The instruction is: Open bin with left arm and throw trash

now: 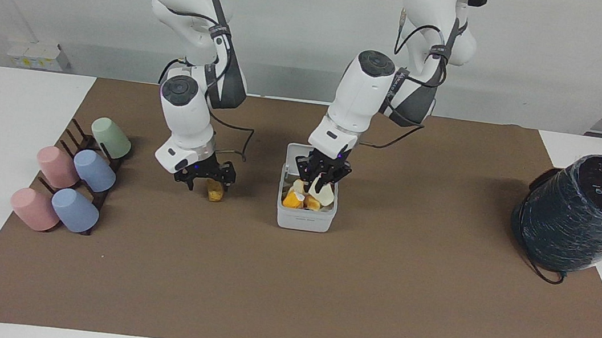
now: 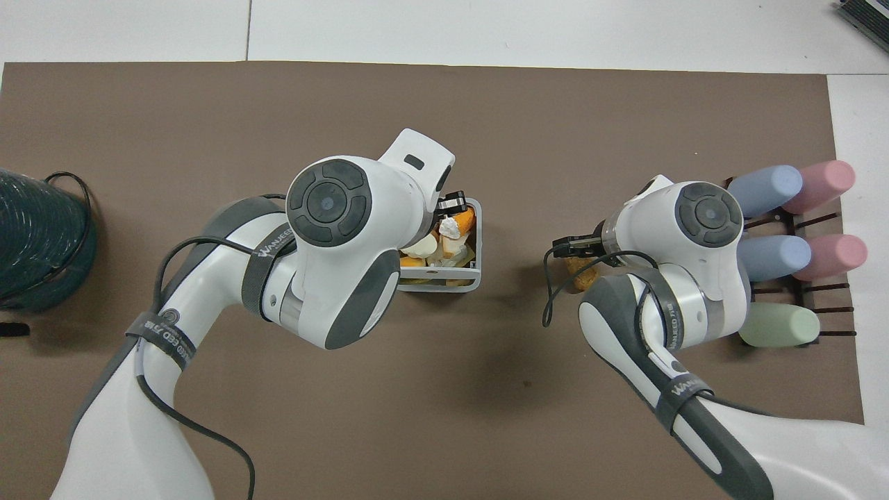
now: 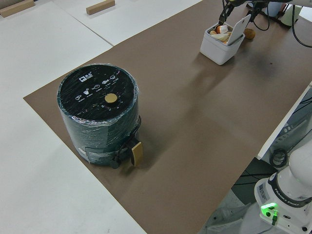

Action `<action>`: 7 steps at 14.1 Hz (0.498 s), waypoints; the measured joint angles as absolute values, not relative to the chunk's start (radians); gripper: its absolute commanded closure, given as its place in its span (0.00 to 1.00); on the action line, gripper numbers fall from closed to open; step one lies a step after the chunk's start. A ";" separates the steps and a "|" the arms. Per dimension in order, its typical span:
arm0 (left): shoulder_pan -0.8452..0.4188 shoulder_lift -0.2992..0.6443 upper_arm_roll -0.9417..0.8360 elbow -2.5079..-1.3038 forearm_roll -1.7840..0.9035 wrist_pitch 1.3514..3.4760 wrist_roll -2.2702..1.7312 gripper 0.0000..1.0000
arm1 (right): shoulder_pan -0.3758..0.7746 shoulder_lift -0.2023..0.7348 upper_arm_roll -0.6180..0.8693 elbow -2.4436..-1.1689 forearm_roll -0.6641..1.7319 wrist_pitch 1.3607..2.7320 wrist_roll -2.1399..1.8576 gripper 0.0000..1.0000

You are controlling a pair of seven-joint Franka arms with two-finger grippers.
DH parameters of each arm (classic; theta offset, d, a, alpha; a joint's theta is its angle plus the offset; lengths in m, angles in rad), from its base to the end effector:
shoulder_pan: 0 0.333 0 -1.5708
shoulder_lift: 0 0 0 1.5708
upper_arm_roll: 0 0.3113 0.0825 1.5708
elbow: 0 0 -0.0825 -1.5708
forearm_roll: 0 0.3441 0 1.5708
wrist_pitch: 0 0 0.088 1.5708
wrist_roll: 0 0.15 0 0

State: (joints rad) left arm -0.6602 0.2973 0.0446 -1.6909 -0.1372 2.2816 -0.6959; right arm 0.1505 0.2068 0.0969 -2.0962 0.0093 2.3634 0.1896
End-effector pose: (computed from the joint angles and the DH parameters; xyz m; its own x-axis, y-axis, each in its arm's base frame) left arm 0.5214 -0.3812 0.4248 0.9747 0.1684 0.1469 0.1245 -0.9551 0.2687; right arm 0.5359 0.1351 0.3082 0.9974 0.0476 0.0550 0.0497 -0.9980 -0.0378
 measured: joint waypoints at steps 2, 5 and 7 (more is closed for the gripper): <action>-0.659 0.297 0.048 -1.680 -0.137 2.268 -0.696 0.71 | 0.151 0.207 0.099 -2.119 -0.002 2.381 0.190 0.00; -0.642 0.296 0.058 -1.620 -0.137 2.158 -0.696 0.72 | 0.151 0.207 0.099 -2.124 -0.006 2.383 0.190 0.00; -0.603 0.295 0.061 -1.572 -0.137 2.065 -0.686 0.73 | 0.151 0.207 0.099 -2.124 -0.007 2.383 0.188 0.00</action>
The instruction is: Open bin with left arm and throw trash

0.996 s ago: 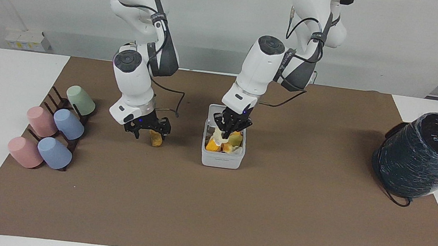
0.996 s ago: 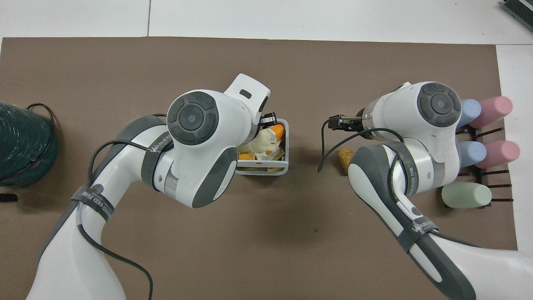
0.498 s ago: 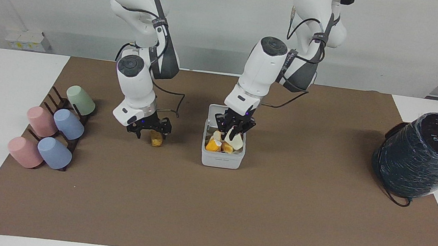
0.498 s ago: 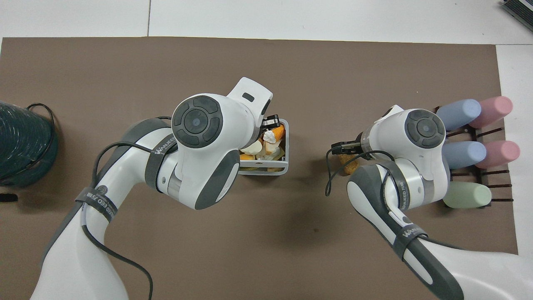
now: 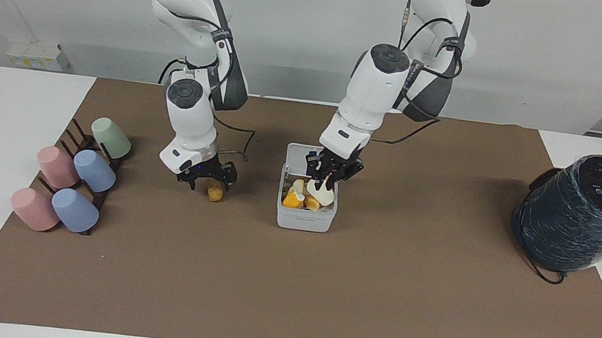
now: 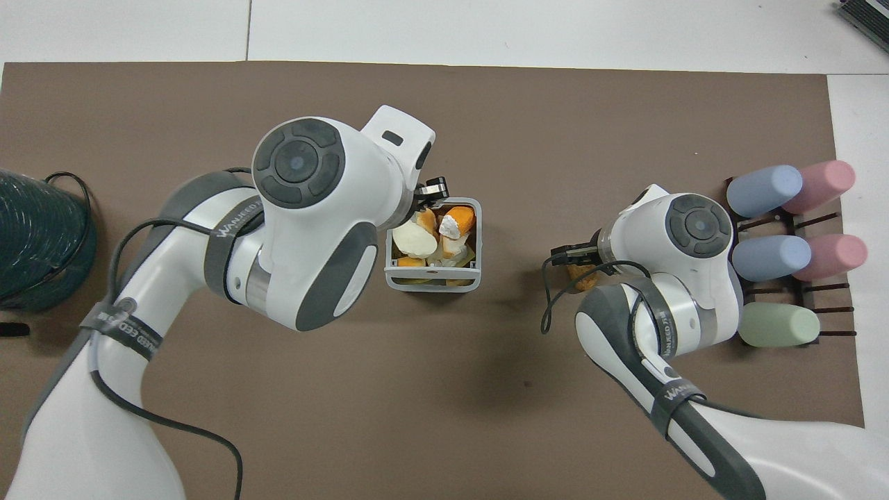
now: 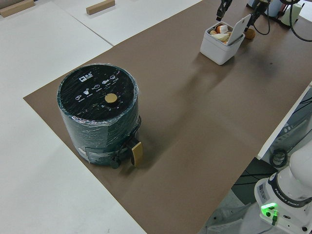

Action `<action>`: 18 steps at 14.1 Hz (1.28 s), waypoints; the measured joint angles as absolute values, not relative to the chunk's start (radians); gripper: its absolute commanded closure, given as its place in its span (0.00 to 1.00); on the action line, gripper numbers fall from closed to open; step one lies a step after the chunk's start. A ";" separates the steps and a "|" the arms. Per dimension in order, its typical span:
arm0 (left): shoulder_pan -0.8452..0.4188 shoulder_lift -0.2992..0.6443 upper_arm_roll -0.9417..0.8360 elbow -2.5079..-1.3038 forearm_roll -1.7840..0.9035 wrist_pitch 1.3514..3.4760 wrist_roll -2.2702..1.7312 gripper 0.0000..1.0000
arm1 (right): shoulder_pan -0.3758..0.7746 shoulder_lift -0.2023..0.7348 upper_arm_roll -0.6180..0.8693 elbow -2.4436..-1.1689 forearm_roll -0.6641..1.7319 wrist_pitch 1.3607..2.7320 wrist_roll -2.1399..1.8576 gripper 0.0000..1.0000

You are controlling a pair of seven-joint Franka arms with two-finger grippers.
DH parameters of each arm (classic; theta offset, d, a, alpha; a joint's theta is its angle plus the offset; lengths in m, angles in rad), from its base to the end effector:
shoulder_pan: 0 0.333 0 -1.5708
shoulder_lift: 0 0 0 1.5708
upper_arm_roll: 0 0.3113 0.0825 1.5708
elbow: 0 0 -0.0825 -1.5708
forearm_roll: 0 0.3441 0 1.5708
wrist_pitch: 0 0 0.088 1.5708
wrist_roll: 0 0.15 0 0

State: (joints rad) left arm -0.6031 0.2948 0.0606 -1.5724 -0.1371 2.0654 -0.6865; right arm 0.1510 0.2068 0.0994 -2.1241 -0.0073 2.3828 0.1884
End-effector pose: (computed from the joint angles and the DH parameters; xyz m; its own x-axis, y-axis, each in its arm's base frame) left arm 0.5385 -0.3435 0.4565 0.9768 0.1992 0.0785 0.1790 -0.9610 0.2107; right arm 0.5297 0.1347 0.2987 0.9968 0.0638 0.0492 0.0651 -0.9976 -0.0247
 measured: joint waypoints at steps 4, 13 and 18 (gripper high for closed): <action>-0.493 0.292 0.067 -1.498 -0.136 1.897 -0.543 0.73 | 0.151 0.207 0.099 -2.129 -0.010 2.383 0.173 0.06; -0.270 0.256 0.073 -1.445 0.001 1.660 -0.163 0.71 | 0.153 0.206 0.101 -2.141 -0.028 2.424 0.170 1.00; -0.268 0.183 0.064 -1.445 0.002 1.613 -0.153 0.00 | 0.155 0.192 0.104 -1.943 -0.025 2.252 0.254 1.00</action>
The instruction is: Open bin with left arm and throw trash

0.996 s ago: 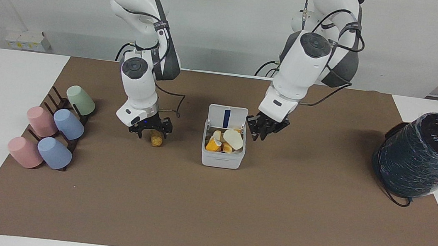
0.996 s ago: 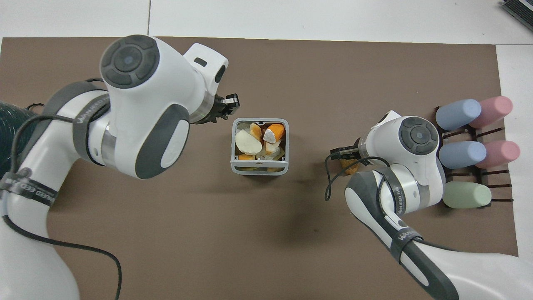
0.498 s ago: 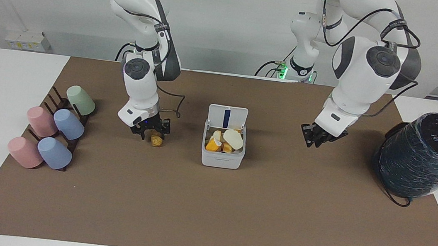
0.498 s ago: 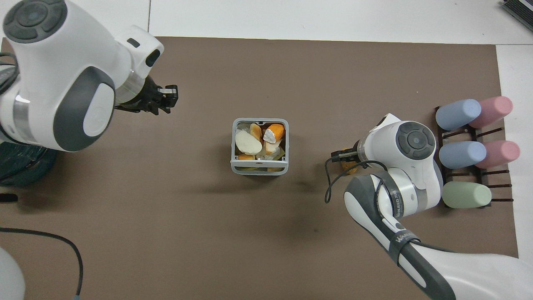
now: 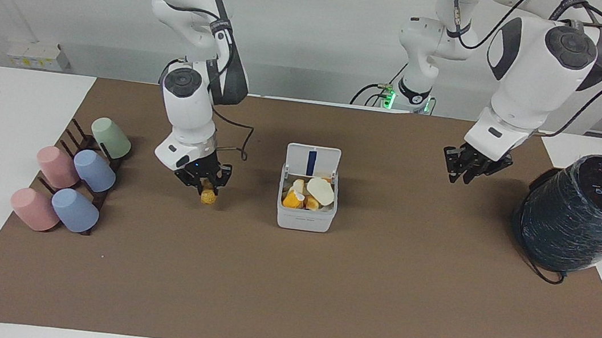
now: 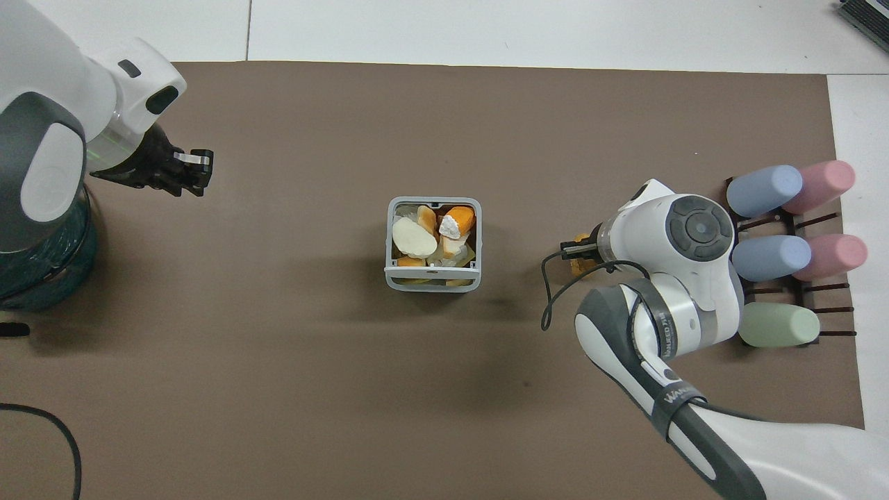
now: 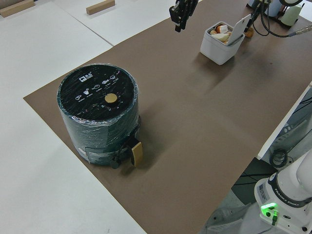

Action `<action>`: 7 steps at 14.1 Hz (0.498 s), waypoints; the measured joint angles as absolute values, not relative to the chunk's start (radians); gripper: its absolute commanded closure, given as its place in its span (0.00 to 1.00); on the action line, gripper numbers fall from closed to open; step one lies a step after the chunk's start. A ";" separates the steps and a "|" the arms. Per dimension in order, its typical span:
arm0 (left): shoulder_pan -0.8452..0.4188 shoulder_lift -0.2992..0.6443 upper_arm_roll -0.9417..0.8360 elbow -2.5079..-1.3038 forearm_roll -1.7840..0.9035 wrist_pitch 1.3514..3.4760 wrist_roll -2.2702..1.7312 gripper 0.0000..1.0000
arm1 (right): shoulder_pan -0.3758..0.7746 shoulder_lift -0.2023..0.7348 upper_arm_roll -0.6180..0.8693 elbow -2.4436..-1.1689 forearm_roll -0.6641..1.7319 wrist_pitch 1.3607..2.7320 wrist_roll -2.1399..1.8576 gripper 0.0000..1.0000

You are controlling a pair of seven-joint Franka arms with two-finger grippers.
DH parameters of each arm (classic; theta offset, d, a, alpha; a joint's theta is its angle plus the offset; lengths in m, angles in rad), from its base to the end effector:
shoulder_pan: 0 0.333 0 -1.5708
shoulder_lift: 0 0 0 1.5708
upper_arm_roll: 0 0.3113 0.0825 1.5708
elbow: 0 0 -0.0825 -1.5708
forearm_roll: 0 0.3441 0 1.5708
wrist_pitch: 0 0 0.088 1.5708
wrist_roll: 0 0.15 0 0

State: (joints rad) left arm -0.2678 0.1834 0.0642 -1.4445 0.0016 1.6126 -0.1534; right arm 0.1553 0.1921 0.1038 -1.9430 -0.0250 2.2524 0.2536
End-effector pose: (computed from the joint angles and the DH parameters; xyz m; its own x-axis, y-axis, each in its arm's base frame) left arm 0.5594 -0.1183 0.5356 0.9986 -0.0511 -0.0127 -0.0513 -0.9986 -0.0154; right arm 0.5617 0.1454 0.3704 0.9933 0.0153 0.1147 0.0187 -0.9994 -0.0283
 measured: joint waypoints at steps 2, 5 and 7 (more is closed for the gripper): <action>-0.268 0.180 0.061 -1.445 0.002 1.613 -0.152 0.00 | 0.183 0.191 0.109 -1.858 -0.007 2.209 0.346 1.00; -0.269 0.180 0.056 -1.445 0.002 1.614 -0.152 0.00 | 0.234 0.214 0.110 -1.776 0.076 2.214 0.488 1.00; -0.269 0.180 0.056 -1.445 0.002 1.614 -0.152 0.00 | 0.276 0.241 0.111 -1.736 0.097 2.254 0.601 1.00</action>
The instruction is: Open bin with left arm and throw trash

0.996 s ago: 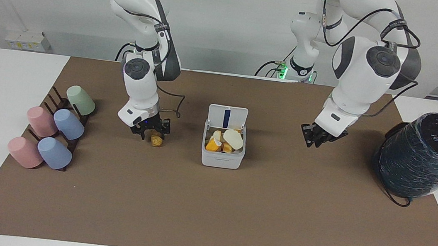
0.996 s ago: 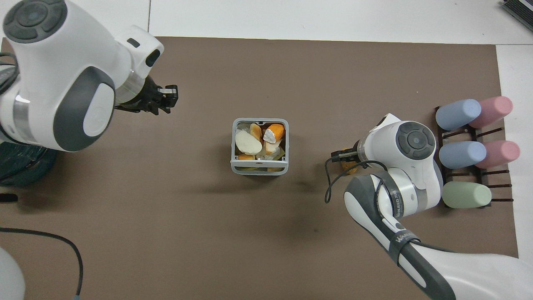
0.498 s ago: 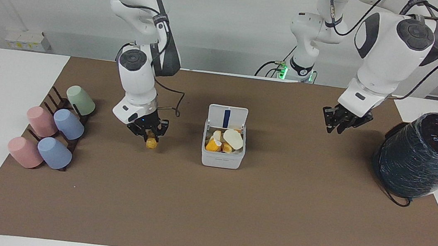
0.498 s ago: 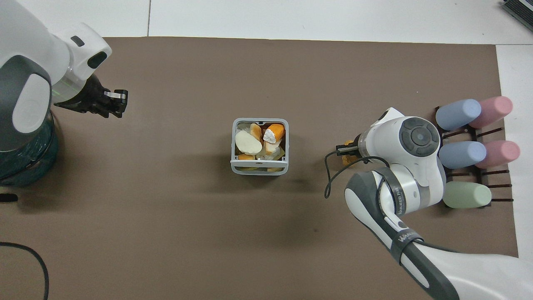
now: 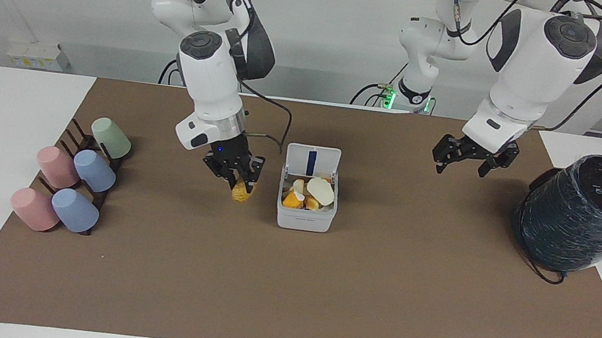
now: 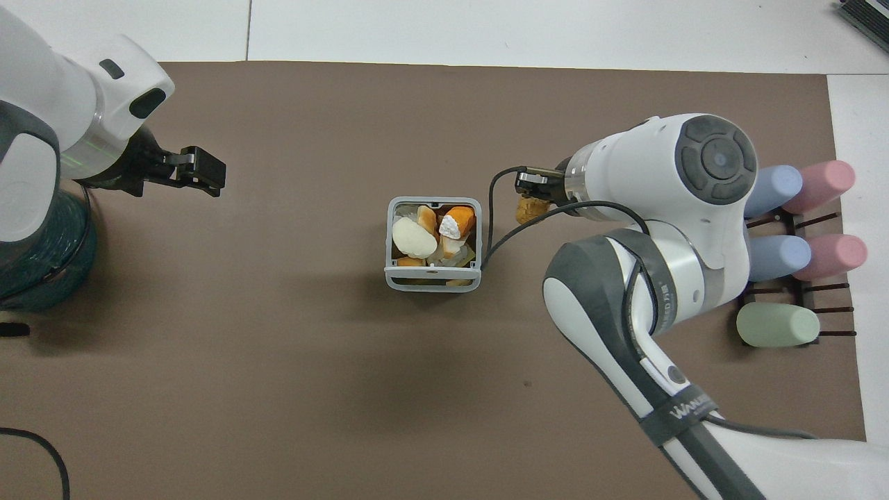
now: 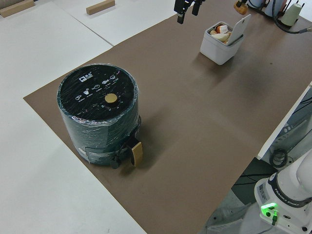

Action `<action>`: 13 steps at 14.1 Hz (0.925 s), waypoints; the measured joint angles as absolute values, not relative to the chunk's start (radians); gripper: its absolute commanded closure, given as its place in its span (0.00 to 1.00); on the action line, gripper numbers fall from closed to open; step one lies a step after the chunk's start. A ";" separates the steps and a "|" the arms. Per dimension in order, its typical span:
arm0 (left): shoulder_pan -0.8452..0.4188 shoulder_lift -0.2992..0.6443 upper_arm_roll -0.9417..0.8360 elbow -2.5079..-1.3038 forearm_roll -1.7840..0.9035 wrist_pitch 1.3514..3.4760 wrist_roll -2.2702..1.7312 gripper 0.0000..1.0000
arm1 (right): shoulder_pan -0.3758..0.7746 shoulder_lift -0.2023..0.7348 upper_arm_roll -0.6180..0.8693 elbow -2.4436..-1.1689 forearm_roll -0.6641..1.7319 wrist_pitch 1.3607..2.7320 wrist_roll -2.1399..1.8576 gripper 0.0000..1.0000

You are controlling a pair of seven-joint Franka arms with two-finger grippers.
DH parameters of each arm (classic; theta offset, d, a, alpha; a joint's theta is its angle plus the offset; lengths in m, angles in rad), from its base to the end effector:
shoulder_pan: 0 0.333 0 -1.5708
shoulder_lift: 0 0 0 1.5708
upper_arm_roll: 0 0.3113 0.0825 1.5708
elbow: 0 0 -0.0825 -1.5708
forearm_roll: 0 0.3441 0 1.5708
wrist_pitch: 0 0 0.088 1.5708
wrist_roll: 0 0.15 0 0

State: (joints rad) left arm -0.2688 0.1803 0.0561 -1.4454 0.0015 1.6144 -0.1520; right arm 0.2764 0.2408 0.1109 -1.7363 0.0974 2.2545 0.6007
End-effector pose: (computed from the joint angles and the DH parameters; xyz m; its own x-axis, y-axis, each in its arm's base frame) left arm 0.5580 -0.1229 0.5371 0.9981 -0.0615 -0.0091 -0.0616 -0.9980 -0.0131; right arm 0.5817 0.2386 0.4365 0.9458 -0.2839 0.1580 -0.2402 -0.9384 -0.2484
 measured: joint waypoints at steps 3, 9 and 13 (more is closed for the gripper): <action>-0.269 0.180 0.056 -1.446 0.001 1.621 -0.152 0.00 | 0.358 0.280 0.113 -1.713 0.098 2.298 0.760 1.00; -0.269 0.180 0.055 -1.468 0.001 1.658 -0.152 0.00 | 0.439 0.344 0.113 -1.702 0.097 2.347 0.881 1.00; -0.269 0.166 0.056 -1.502 0.001 1.662 -0.152 0.00 | 0.448 0.379 0.112 -1.703 0.090 2.382 0.881 0.91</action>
